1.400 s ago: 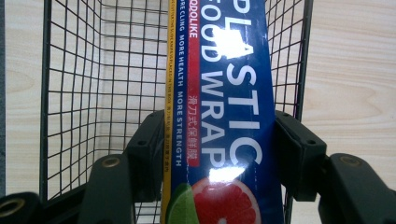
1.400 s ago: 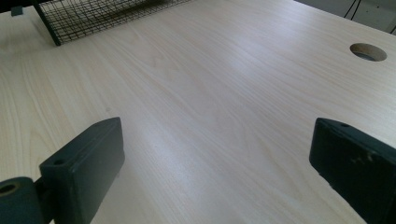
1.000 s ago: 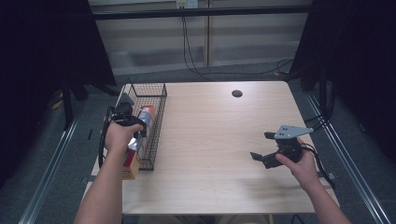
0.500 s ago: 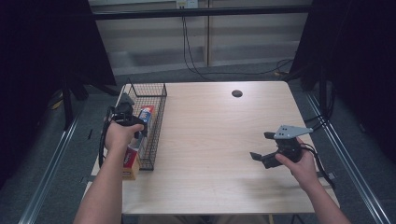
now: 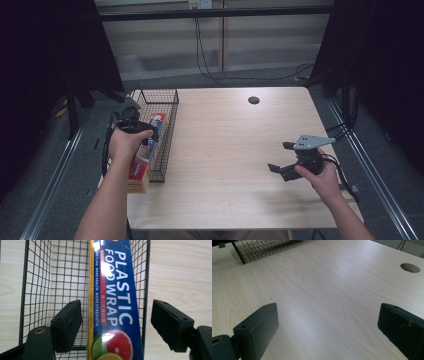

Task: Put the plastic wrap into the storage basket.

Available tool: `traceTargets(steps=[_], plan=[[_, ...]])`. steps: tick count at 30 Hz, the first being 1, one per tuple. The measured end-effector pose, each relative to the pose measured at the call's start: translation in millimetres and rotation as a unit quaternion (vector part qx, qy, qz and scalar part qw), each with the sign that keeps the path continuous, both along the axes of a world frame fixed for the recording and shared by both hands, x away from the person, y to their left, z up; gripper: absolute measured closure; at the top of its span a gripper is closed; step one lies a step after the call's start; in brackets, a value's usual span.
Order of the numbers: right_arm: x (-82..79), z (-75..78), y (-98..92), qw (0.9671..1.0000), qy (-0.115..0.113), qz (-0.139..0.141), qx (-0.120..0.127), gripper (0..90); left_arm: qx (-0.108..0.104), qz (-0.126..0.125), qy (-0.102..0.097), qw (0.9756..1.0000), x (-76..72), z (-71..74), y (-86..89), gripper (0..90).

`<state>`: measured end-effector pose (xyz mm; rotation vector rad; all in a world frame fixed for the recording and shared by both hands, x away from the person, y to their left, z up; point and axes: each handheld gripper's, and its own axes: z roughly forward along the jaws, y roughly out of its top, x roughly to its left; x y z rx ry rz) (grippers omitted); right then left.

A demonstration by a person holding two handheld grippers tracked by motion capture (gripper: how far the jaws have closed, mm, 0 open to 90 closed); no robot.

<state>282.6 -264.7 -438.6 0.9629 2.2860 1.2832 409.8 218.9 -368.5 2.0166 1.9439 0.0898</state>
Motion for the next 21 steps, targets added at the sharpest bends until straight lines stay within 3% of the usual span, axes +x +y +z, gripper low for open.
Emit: traceTargets(steps=[7, 9, 18, 21], plan=[[-0.8, 0.9, -0.9, 1.0, -0.001, -0.002, 0.001, 3.1, -0.014, -0.002, -0.011, 0.9998, -2.3, 10.8, -5.5, 22.7], [-0.5, 0.8, -0.8, 1.0, -0.001, -0.003, 0.0, 3.1, -0.013, -0.017, -0.014, 0.9997, -3.0, 13.0, -5.8, 21.6], [-0.8, 0.7, -0.6, 1.0, 0.0, -0.002, 0.001, 3.1, -0.03, -0.02, -0.028, 0.999, -7.4, 21.5, -7.9, 20.1], [-0.7, 0.6, -0.3, 1.0, 0.0, -0.003, 0.0, 3.1, -0.029, -0.033, -0.03, 0.9986, -8.5, 24.7, -8.6, 19.9]])
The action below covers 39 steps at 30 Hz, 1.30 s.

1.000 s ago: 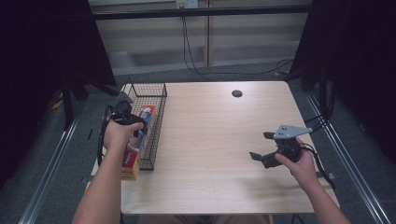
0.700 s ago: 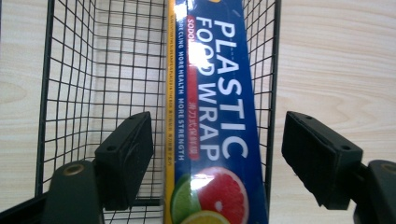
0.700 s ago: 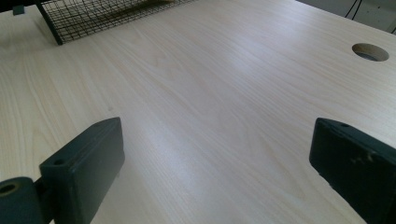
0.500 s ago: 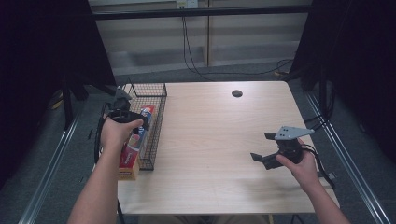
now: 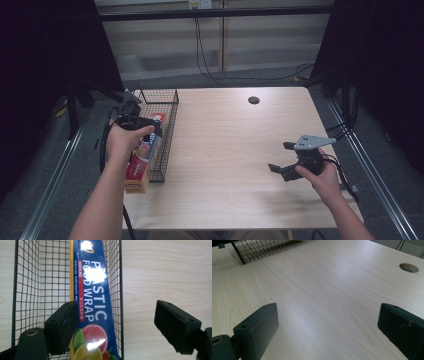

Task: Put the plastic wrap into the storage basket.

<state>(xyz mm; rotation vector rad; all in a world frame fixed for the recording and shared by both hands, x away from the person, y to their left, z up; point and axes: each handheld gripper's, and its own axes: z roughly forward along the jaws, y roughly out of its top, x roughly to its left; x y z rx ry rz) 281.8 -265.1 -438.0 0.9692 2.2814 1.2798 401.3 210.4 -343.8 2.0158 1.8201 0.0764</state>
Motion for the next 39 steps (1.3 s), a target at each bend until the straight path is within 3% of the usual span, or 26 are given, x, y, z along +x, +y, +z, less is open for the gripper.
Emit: traceTargets(steps=[15, 23, 39], plan=[[-0.8, -0.1, 0.3, 1.0, 0.002, 0.003, 0.001, 3.1, -0.019, -0.039, -0.022, 0.9988, -5.5, 11.4, -16.6, 17.4], [-0.3, -0.6, 0.7, 1.0, 0.003, 0.005, 0.0, 3.1, -0.037, -0.061, -0.032, 0.9969, -9.6, 9.8, -25.6, 15.0], [-0.8, -0.7, 1.0, 1.0, 0.003, 0.005, 0.0, 3.1, -0.044, -0.104, -0.049, 0.9924, -17.2, 4.2, -48.7, 13.4]])
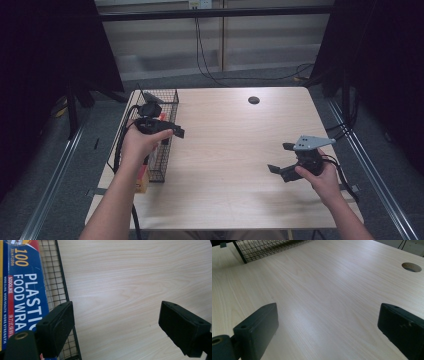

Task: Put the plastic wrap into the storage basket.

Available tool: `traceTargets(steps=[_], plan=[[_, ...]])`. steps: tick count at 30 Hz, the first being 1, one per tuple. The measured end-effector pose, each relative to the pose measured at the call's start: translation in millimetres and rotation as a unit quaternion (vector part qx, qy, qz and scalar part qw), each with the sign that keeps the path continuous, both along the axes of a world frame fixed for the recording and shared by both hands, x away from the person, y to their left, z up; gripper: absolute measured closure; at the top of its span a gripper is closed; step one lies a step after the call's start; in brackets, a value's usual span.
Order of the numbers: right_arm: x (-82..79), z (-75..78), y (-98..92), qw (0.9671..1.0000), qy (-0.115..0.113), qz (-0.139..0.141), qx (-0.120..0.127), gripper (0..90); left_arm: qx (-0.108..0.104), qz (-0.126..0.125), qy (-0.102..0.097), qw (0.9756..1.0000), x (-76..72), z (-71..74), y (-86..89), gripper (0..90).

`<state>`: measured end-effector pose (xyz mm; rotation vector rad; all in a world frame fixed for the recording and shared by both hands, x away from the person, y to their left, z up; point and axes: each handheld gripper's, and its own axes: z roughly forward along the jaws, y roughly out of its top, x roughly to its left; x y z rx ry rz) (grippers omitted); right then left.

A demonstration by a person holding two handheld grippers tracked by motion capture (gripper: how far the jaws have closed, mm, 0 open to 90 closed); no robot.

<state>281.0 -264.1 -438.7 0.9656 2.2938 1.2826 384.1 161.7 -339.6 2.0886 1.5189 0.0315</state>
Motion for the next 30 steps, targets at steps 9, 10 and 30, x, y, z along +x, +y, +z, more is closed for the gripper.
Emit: traceTargets(steps=[9, 10, 30], plan=[[0.9, -1.6, 1.3, 1.0, 0.002, 0.001, -0.003, 3.1, -0.008, -0.025, -0.011, 0.9996, -7.3, -5.9, -12.8, 12.9], [0.9, -1.7, 1.6, 1.0, 0.002, 0.001, -0.003, 3.1, -0.009, -0.03, -0.009, 0.9995, -8.1, -7.0, -14.5, 12.9], [2.6, -5.1, 3.5, 0.9999, 0.007, 0.001, -0.014, 3.0, -0.032, -0.098, -0.032, 0.9941, -29.0, -40.2, -50.6, 12.0]])
